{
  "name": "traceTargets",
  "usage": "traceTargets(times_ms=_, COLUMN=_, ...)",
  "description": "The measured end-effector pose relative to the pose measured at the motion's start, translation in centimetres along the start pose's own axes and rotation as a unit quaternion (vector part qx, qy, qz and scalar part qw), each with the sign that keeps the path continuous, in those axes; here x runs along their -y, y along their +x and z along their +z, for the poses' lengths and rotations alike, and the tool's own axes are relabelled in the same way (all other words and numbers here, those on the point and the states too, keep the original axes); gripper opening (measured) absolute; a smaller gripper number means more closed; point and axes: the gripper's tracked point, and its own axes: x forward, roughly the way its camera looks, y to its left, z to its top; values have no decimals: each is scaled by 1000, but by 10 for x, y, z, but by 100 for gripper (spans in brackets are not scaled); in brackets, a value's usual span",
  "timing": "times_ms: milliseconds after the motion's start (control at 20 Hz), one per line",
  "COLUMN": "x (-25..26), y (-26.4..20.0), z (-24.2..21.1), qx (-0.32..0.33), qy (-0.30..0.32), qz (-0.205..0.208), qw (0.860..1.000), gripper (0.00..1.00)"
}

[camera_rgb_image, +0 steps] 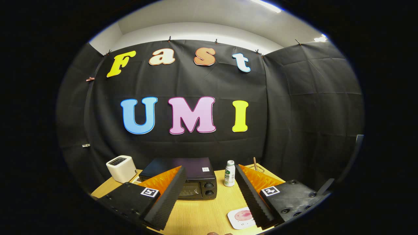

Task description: Open the toaster oven, put the food inside, and close the toaster oven door.

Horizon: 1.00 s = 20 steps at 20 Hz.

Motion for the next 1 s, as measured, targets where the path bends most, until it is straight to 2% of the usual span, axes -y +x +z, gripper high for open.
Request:
traceTargets(times_ms=650, x=-54, y=56, z=-13, qx=-14, qy=2, qz=32, qw=999, gripper=98)
traceTargets(times_ms=1000, x=-91, y=110, z=-58, qx=-50, qy=-15, qz=33, qw=998, gripper=98)
